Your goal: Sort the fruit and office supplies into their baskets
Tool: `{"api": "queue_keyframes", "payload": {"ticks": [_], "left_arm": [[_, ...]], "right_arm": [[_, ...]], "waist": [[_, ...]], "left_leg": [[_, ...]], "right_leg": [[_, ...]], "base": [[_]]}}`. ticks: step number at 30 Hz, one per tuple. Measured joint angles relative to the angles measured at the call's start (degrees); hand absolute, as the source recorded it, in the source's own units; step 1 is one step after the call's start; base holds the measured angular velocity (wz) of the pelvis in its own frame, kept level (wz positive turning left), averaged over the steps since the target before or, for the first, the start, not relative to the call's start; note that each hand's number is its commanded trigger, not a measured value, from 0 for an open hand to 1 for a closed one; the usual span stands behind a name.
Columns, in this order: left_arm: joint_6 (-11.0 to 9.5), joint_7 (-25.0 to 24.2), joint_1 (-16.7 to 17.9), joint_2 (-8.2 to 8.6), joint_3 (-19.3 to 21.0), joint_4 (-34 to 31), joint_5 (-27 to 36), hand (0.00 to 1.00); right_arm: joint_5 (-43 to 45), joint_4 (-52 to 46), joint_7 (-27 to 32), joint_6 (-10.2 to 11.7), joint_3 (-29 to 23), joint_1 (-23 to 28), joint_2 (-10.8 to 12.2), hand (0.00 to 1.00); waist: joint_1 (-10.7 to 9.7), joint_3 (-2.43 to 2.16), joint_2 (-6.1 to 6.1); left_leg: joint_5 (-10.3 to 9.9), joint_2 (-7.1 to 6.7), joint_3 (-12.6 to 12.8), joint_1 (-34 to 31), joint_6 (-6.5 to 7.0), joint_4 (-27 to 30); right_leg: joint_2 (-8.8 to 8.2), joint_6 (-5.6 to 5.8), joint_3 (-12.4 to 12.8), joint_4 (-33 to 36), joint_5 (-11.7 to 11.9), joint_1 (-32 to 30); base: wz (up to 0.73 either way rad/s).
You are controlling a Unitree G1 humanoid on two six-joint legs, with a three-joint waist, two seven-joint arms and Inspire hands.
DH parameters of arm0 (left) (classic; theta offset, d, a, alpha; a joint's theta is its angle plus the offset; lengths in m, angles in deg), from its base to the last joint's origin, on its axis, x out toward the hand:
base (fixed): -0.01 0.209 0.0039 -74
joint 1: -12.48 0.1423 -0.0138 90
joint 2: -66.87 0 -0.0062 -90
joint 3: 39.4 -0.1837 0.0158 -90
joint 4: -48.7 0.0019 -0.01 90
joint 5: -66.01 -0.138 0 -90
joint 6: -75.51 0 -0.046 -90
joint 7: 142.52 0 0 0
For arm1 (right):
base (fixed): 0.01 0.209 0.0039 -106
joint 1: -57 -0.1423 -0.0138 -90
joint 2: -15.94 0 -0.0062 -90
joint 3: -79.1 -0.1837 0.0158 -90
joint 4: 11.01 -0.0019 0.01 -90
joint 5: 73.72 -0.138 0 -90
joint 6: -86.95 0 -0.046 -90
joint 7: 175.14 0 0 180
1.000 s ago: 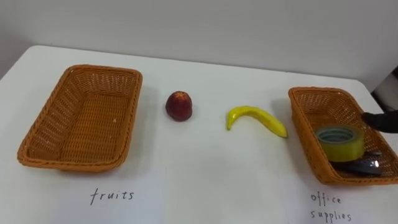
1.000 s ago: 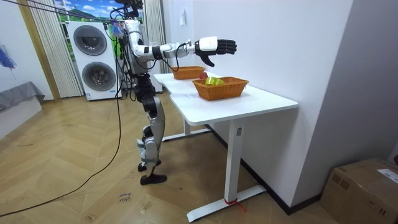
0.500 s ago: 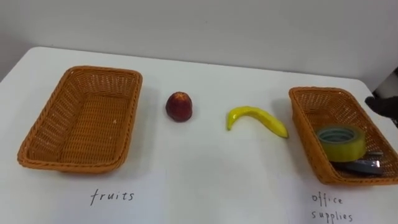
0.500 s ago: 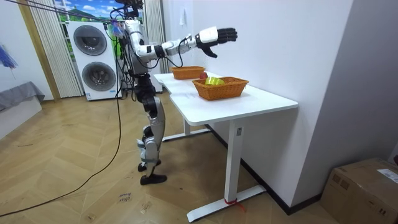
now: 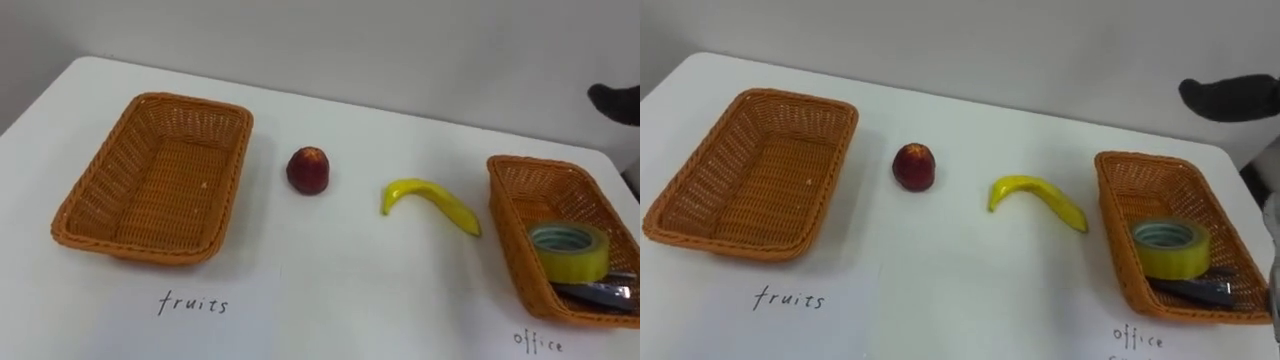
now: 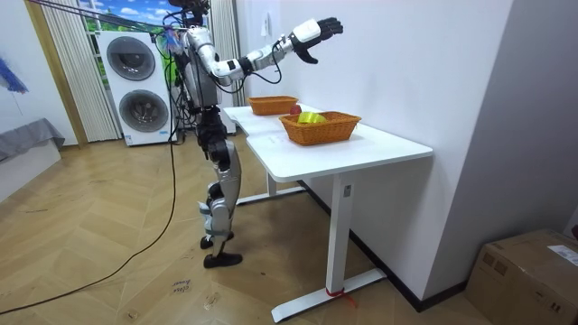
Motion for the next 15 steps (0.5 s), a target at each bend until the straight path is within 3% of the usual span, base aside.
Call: {"api": "queue_keyframes", "payload": {"ticks": [5,9,15], "left_arm": [[0.1,-0.6,-0.4,-0.02,0.1,-0.5,-0.4,0.00],[1.4,-1.4,-1.2,-0.02,-0.1,-2.1,-0.8,0.00],[1.4,-1.4,-2.6,-0.18,-0.8,-2.5,-0.7,0.00]], "right_arm": [[0.5,-0.1,-0.2,0.0,1.9,-0.5,0.0,0.00],[0.5,-0.6,-1.7,-0.8,5.0,-0.5,0.0,0.00],[0.2,0.3,-5.8,-1.3,11.2,-0.6,0.0,0.00]], "waist": [[1.0,0.25,0.73],[1.8,0.38,1.66],[3.7,0.14,1.81]], "left_leg": [[0.0,-0.09,-0.5,-0.4,0.00,-0.4],[0.0,-0.25,-1.4,-0.6,0.03,-0.2],[0.2,-0.45,-1.5,-0.2,0.07,-0.2]], "right_leg": [[-0.07,0.00,-0.5,-0.1,0.0,-0.2],[-0.16,0.00,-1.4,-0.1,0.0,0.1],[-0.34,0.24,-1.4,0.0,-0.2,0.3]], "base": [[0.05],[0.11],[0.01]]}}
